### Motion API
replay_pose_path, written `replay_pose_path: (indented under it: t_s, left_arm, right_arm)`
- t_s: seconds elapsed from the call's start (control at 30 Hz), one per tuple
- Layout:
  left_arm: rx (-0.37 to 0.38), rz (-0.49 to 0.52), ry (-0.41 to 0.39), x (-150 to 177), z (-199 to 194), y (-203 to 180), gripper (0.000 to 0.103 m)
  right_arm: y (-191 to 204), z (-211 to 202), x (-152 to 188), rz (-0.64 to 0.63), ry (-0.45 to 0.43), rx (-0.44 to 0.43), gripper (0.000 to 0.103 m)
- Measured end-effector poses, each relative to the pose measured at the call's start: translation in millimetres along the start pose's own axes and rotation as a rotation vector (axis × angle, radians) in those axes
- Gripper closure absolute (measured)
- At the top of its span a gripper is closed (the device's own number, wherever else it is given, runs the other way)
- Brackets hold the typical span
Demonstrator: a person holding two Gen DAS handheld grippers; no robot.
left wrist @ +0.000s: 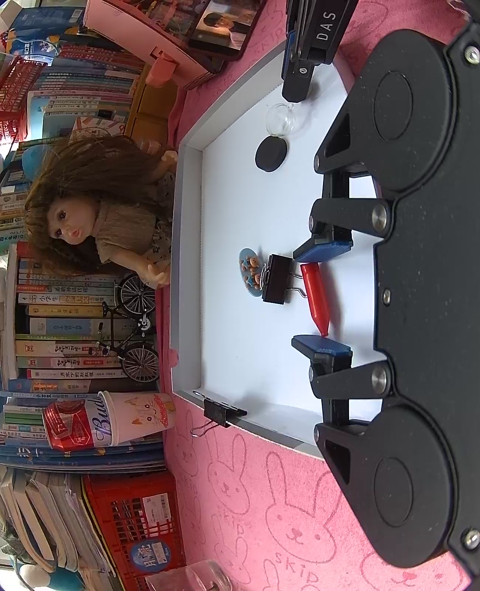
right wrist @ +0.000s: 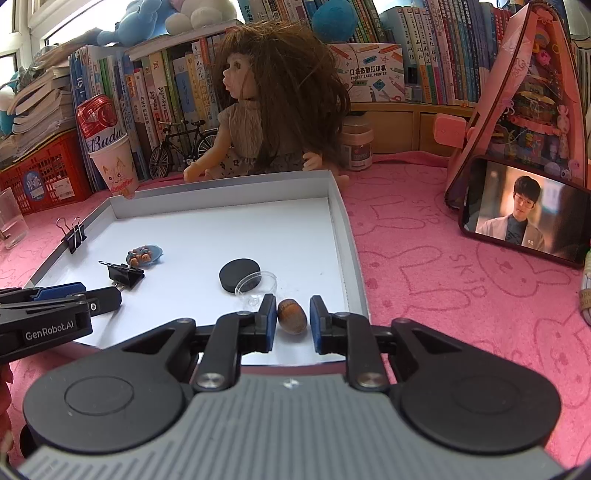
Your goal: Organize rigid objects
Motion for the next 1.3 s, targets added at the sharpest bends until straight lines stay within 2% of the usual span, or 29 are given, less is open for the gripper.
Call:
replay_pose_path:
  t_s: [0.13, 0.2, 0.27, 0.4, 0.53, 0.8, 0.97, 1.3]
  left_arm:
    - [-0.004, -0.008, 0.002, -0.8, -1.7, 0.8, 0.062]
    - [-0.006, -0.008, 0.002, -0.5, -3.3, 0.5, 0.062]
    - [-0.004, -0.007, -0.001, -0.5, -5.7, 0.0, 0.060]
    - [-0.011, 0.011, -0.009, -1.4, -14.7, -2.7, 0.052]
    - [-0.002, 0.045, -0.024, -0.5, -30.5, -8.7, 0.040]
    - [0.037, 0.060, -0.051, 4.0, -63.9, -18.0, 0.032]
    - [0.057, 0.079, -0.069, 15.4, -88.0, -21.7, 0.028]
    - [0.084, 0.104, -0.055, 53.8, -125.6, -23.1, 0.026]
  right_arm:
    - [-0.2, -0.6, 0.1, 0.008, -0.004, -0.002, 0.075]
    - [-0.6, -2.3, 0.2, 0.012, -0.006, -0.005, 0.070]
    - [-1.1, -4.6, -0.1, 0.017, -0.009, -0.007, 0.057]
    - [-1.7, -10.1, 0.0, 0.016, -0.018, -0.007, 0.055]
    - [-1.4, -19.9, 0.4, 0.005, -0.039, -0.011, 0.046]
    - [1.5, -47.5, 4.0, -0.035, -0.089, -0.026, 0.036]
    - [1.3, -68.2, 10.1, -0.072, -0.124, -0.042, 0.028]
    - [0.8, -100.2, 35.8, -0.146, -0.163, -0.072, 0.019]
Point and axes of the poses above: each gripper's, at about its wrist camera, not at the fingertips, and z roughly the way its jaws point, y to its left, x to its underside, the point moved 4 cm from there along z, roughly the way its jaws point, and after that the axes turned 5 degrees about x, right-handed, at the moved point
